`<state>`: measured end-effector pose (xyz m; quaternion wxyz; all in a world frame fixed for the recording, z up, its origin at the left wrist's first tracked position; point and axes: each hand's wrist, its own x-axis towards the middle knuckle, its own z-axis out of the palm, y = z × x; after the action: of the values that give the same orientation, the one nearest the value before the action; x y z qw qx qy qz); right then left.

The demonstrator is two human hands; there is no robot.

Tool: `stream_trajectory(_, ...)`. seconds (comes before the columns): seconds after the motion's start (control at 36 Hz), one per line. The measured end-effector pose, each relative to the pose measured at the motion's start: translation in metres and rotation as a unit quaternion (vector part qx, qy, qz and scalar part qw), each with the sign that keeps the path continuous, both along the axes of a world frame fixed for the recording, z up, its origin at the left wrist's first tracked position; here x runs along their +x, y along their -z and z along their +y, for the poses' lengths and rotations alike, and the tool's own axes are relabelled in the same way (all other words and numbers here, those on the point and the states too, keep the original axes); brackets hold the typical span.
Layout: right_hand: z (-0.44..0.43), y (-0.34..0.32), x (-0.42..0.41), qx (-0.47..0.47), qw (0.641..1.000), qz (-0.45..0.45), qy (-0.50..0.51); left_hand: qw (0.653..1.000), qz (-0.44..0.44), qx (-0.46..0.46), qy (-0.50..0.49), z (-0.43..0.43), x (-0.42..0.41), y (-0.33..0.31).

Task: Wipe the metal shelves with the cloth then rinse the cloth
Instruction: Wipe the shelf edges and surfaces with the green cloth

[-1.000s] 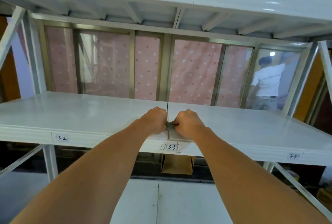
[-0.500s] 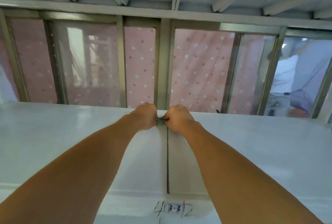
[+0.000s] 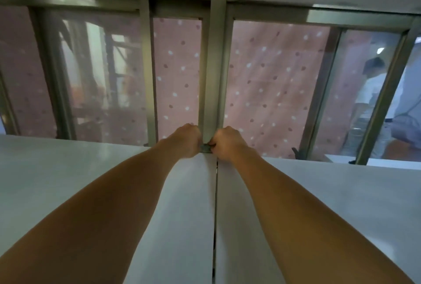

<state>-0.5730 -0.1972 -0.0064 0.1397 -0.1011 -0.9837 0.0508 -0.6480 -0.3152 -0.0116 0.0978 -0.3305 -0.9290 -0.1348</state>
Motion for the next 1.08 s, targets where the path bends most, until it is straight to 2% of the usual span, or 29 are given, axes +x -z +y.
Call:
stream_trajectory(0.22, -0.019, -0.001, -0.020, -0.016, 0.999, -0.021, -0.026, 0.999, 0.020, -0.027, -0.010, -0.023, -0.009, -0.006)
stream_trajectory(0.53, -0.068, 0.002, -0.022, -0.006, 0.999, 0.023, -0.035, 1.000, 0.003, -0.021, -0.002, -0.075, -0.016, -0.007)
stream_trajectory(1.08, -0.188, 0.001, 0.124, 0.000, 0.998, 0.034, 0.055, 0.996, 0.009, -0.036, 0.081, -0.175, 0.101, -0.004)
